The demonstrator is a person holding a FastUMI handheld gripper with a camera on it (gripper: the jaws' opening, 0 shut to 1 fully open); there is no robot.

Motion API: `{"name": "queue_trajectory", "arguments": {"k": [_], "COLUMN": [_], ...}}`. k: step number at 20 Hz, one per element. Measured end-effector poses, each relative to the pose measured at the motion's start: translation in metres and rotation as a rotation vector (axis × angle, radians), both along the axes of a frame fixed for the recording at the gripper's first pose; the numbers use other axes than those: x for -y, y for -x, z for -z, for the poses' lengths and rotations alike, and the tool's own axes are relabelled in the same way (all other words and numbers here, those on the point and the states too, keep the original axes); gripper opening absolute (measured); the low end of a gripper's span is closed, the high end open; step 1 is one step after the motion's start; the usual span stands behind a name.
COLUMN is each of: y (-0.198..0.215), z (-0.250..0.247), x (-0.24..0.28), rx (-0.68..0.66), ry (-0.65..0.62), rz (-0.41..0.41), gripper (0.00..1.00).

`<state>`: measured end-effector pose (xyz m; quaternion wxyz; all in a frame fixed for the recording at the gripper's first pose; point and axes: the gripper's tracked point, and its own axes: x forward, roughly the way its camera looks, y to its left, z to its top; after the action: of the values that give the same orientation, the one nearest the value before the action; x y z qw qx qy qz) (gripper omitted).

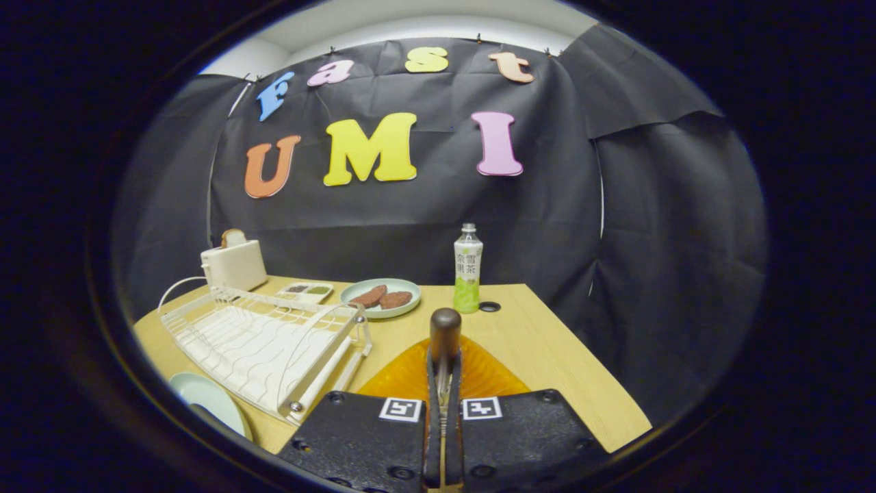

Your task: Take the plate from the dish rack, then take the spoon from the basket and place it into the plate.

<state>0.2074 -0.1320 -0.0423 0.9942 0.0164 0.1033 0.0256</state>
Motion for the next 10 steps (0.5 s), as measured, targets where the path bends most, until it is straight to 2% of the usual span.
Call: {"name": "queue_trajectory", "arguments": {"k": [6, 10], "y": [0.037, 0.085], "z": [-0.071, -0.105], "x": [0.007, -0.031], "rx": [0.103, 0.149], "ry": [0.077, 0.114], "rz": [0.027, -0.038], "gripper": [0.08, 0.08]}}
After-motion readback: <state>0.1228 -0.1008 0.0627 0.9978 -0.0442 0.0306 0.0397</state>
